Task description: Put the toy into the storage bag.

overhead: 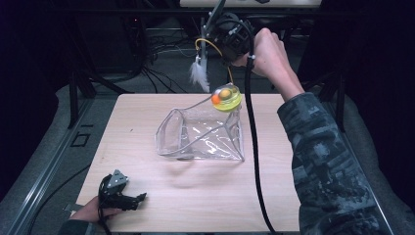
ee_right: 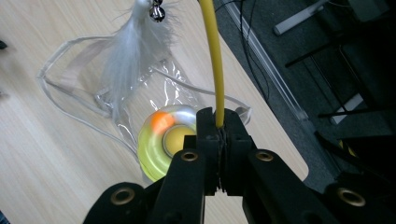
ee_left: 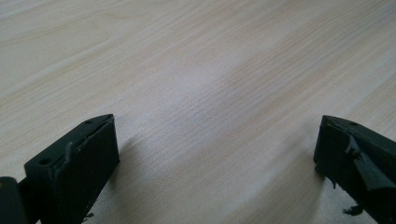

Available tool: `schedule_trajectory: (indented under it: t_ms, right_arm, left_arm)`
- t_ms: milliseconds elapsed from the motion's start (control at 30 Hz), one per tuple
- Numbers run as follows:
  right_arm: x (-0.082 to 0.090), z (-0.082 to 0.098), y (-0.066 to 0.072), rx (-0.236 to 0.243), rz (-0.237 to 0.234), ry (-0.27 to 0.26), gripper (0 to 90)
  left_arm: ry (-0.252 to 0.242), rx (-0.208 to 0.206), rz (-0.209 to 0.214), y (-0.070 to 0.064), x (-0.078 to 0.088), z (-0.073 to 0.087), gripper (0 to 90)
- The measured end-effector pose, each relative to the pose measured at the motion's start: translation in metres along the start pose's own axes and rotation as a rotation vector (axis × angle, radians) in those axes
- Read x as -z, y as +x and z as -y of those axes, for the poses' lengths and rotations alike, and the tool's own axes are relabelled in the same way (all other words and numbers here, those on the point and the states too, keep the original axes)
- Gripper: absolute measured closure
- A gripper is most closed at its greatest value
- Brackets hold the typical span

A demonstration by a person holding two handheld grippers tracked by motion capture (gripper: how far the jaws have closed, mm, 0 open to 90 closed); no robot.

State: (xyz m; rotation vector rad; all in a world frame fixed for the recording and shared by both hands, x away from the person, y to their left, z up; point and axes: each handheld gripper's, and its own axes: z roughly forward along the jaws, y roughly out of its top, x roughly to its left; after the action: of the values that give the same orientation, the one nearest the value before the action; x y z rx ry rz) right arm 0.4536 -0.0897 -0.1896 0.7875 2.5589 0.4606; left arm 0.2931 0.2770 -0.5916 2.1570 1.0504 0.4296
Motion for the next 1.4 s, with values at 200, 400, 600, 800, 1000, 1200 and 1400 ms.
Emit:
schedule_trajectory:
  t_ms: [200,400,600,800,1000,1200,1400]
  right_arm:
    - [-0.007,-0.005,0.005,0.001,-0.014,-0.012,88.3]
    - [-0.021,-0.008,0.007,-0.001,-0.030,-0.015,88.3]
    - [-0.034,-0.010,0.008,-0.006,-0.056,-0.008,88.3]
    - [-0.048,-0.011,0.008,-0.007,-0.075,-0.002,88.3]
    - [-0.060,-0.010,0.009,-0.015,-0.087,0.011,88.2]
    - [-0.072,-0.006,0.012,-0.010,-0.095,0.043,88.2]
    - [-0.085,0.004,0.014,-0.017,-0.113,0.059,88.1]
  left_arm:
    - [-0.001,0.003,-0.002,0.000,0.000,0.000,0.0]
    - [-0.001,0.001,-0.001,0.000,0.000,0.000,0.0]
    - [-0.004,0.001,-0.003,0.000,0.000,0.000,0.0]
    - [-0.004,0.002,-0.003,0.000,0.000,0.000,0.0]
    - [-0.004,0.002,-0.003,0.000,0.000,0.000,0.0]
    - [-0.004,0.002,-0.003,0.000,0.000,0.000,0.0]
    - [-0.004,-0.001,-0.003,0.000,0.000,0.000,0.0]
